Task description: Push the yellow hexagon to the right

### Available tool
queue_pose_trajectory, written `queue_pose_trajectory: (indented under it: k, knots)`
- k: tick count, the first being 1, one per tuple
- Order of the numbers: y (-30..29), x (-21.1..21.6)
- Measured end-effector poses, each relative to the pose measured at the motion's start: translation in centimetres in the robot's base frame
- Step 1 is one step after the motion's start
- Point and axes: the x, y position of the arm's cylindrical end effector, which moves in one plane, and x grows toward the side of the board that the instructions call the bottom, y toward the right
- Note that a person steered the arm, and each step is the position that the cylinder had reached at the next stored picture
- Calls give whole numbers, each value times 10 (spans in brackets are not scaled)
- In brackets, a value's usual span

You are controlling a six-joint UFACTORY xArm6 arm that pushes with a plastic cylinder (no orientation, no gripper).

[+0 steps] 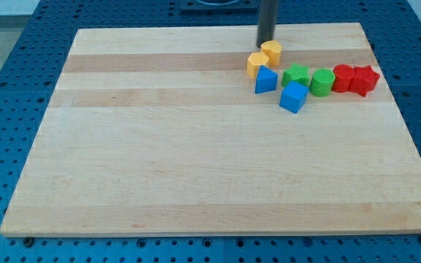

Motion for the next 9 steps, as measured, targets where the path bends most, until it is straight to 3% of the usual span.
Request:
queue_pose_trajectory:
  k: [2,6,7,8,9]
  knots:
    - [57,-13]
    - [-63,-54]
    - [-70,-38]
    - [-70,31]
    - [-70,52]
